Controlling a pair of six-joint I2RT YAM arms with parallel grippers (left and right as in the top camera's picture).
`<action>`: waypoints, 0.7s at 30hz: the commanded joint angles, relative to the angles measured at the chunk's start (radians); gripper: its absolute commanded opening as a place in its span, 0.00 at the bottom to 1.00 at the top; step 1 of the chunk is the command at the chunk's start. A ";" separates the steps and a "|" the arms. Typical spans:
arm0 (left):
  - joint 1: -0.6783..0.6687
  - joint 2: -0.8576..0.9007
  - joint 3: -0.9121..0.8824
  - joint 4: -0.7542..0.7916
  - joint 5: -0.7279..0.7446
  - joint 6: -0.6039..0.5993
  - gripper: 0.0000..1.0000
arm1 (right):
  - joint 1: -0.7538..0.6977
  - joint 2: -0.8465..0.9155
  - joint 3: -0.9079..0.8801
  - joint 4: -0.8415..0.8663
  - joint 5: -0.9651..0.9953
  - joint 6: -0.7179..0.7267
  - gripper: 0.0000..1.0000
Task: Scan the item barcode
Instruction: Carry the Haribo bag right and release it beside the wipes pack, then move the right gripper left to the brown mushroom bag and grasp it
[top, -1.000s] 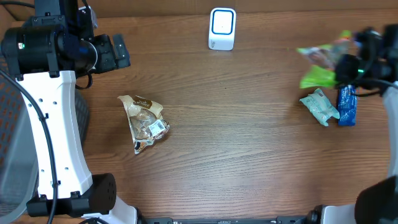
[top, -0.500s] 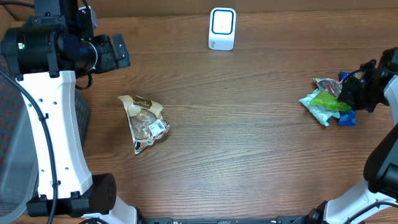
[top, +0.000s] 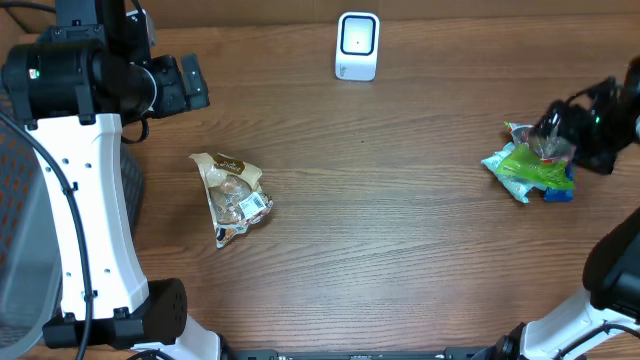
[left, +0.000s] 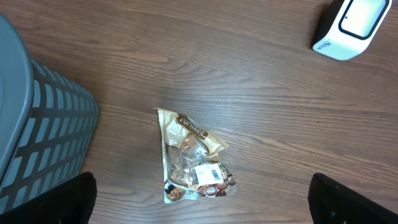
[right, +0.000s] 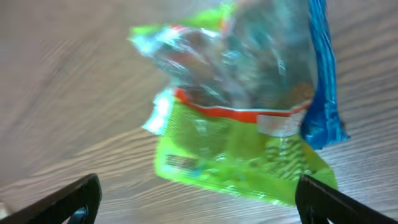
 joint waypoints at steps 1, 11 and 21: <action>-0.004 -0.016 0.000 0.000 0.010 -0.017 1.00 | 0.050 -0.014 0.124 -0.062 -0.125 0.004 1.00; -0.004 -0.016 0.000 0.000 0.010 -0.017 1.00 | 0.261 -0.007 0.129 0.086 -0.565 0.003 1.00; -0.004 -0.016 0.000 0.000 0.010 -0.017 1.00 | 0.719 0.077 0.129 0.298 -0.330 0.123 0.98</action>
